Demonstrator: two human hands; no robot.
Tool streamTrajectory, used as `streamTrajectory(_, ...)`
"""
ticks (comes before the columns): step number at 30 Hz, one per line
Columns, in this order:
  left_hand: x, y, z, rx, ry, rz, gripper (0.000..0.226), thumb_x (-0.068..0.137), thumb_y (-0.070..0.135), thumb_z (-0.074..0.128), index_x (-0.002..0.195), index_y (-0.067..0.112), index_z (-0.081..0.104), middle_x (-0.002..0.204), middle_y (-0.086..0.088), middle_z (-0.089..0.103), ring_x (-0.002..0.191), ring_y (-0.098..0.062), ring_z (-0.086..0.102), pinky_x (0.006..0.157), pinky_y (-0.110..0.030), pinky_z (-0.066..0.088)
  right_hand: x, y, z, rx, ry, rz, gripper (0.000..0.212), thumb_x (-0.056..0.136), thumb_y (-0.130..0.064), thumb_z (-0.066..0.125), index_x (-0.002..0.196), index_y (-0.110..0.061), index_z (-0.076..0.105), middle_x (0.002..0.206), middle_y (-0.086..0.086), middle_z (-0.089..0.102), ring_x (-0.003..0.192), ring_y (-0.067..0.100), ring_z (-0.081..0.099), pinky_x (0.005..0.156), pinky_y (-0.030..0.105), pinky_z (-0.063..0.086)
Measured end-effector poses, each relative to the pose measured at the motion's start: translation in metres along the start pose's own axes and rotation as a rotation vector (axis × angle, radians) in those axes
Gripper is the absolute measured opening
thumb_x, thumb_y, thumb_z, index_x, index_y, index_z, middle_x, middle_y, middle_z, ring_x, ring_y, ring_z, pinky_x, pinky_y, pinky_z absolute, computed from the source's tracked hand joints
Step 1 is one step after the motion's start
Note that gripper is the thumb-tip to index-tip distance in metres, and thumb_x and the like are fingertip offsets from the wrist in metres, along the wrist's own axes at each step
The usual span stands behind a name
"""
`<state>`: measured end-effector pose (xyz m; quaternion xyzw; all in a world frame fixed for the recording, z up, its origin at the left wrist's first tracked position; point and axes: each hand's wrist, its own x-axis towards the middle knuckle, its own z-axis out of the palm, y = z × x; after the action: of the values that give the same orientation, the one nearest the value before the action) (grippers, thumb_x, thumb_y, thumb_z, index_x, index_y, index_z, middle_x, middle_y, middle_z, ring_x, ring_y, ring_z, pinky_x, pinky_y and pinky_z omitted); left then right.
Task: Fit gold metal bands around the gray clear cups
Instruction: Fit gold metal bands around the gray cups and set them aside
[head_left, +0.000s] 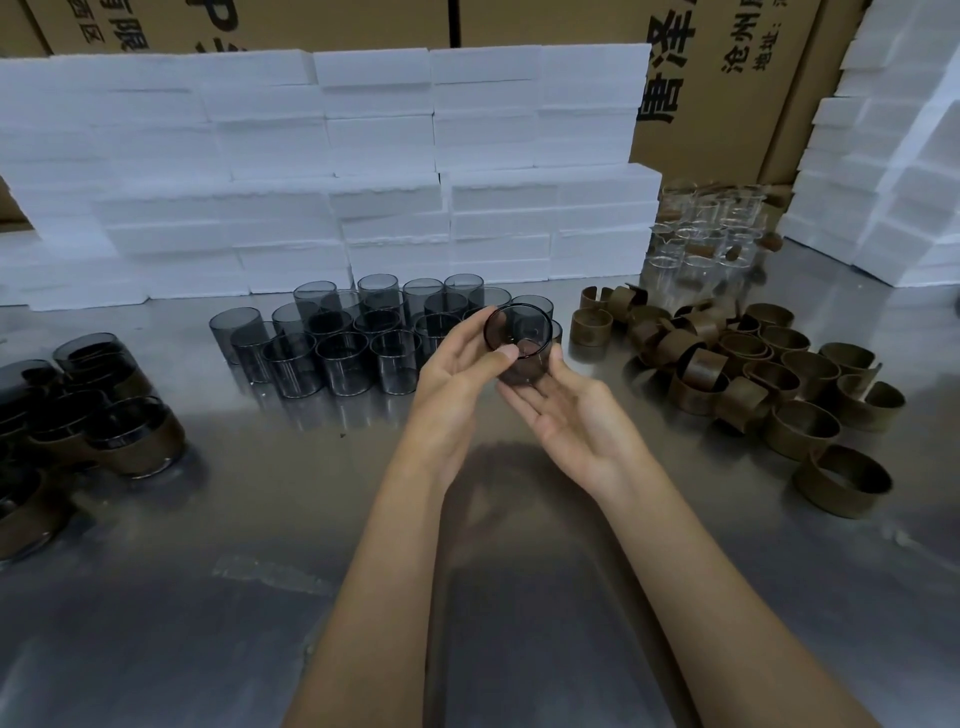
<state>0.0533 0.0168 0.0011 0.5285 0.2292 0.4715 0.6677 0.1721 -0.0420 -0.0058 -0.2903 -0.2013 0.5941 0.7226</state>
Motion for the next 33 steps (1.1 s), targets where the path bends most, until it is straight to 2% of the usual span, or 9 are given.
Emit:
streamTrajectory(6,-0.004,0.0,0.006,0.116,0.046,0.037,0.051,0.085,-0.002,0.076,0.126,0.019,0.056,0.123,0.004,0.07,0.119,-0.008,0.065,0.104,-0.024,0.049,0.001,-0.001,-0.003,-0.055,-0.023,-0.016,0.033,0.108,-0.015,0.04,0.135,0.001,0.053,0.129,0.021,0.065,0.122,0.031,0.061,0.112,0.043,0.044)
streamTrajectory(10,-0.005,-0.001,0.012,0.152,0.178,0.082,0.045,0.079,0.005,0.084,0.11,0.018,0.054,0.107,0.001,0.068,0.095,-0.001,0.067,0.087,-0.018,0.052,0.001,0.002,-0.005,-0.19,-0.067,-0.012,0.036,0.108,-0.006,0.035,0.14,0.003,0.048,0.129,0.017,0.059,0.123,0.029,0.056,0.119,0.044,0.037)
streamTrajectory(14,-0.005,0.001,0.011,0.071,0.324,0.103,0.032,0.081,0.018,0.085,0.1,0.015,0.059,0.096,0.0,0.075,0.09,-0.006,0.071,0.075,-0.016,0.054,0.0,0.003,-0.003,-0.223,-0.096,0.008,0.035,0.106,-0.004,0.038,0.137,-0.002,0.055,0.123,0.013,0.066,0.113,0.022,0.065,0.114,0.038,0.043)
streamTrajectory(16,-0.004,0.001,0.008,0.041,0.355,0.094,0.02,0.087,0.022,0.08,0.093,0.015,0.063,0.09,0.002,0.077,0.089,-0.008,0.072,0.079,-0.018,0.055,-0.001,0.003,-0.004,-0.208,-0.111,0.015,0.032,0.106,-0.005,0.039,0.13,-0.005,0.06,0.119,0.01,0.071,0.111,0.019,0.068,0.109,0.035,0.048)
streamTrajectory(18,-0.004,0.001,0.006,0.015,0.364,0.078,0.012,0.092,0.021,0.075,0.089,0.014,0.066,0.089,0.001,0.078,0.092,-0.011,0.072,0.092,-0.027,0.056,-0.001,0.004,-0.005,-0.183,-0.116,0.022,0.03,0.106,-0.006,0.04,0.126,-0.006,0.062,0.115,0.008,0.074,0.109,0.017,0.07,0.105,0.032,0.051)
streamTrajectory(22,-0.003,0.0,0.007,-0.018,0.35,0.062,0.008,0.097,0.011,0.066,0.092,0.013,0.072,0.099,-0.003,0.078,0.111,-0.023,0.07,0.108,-0.041,0.051,0.001,0.003,-0.006,-0.137,-0.069,0.027,0.027,0.107,-0.007,0.038,0.124,-0.005,0.06,0.111,0.009,0.073,0.107,0.019,0.068,0.105,0.034,0.05)
streamTrajectory(26,0.0,-0.001,0.007,-0.051,0.297,0.025,0.02,0.102,0.005,0.056,0.102,0.015,0.074,0.107,-0.003,0.077,0.119,-0.025,0.068,0.107,-0.036,0.051,0.002,0.002,-0.006,-0.107,-0.024,0.025,0.027,0.107,-0.009,0.039,0.124,-0.004,0.06,0.116,0.012,0.072,0.114,0.024,0.065,0.108,0.037,0.048)
streamTrajectory(29,0.002,-0.005,0.007,-0.05,0.228,0.007,0.03,0.104,0.0,0.049,0.11,0.017,0.072,0.114,-0.003,0.075,0.124,-0.025,0.065,0.108,-0.032,0.049,0.002,0.001,-0.006,-0.085,0.03,0.017,0.035,0.107,-0.011,0.04,0.137,-0.001,0.054,0.137,0.017,0.063,0.129,0.029,0.058,0.118,0.043,0.039)
streamTrajectory(33,0.003,-0.009,0.009,0.017,0.112,-0.034,0.041,0.099,-0.004,0.055,0.128,0.023,0.064,0.123,0.008,0.071,0.129,-0.012,0.06,0.116,-0.032,0.041,0.003,-0.001,-0.007,-0.033,0.095,0.009,0.042,0.108,-0.017,0.043,0.145,0.002,0.049,0.141,0.022,0.06,0.134,0.032,0.056,0.118,0.044,0.039)
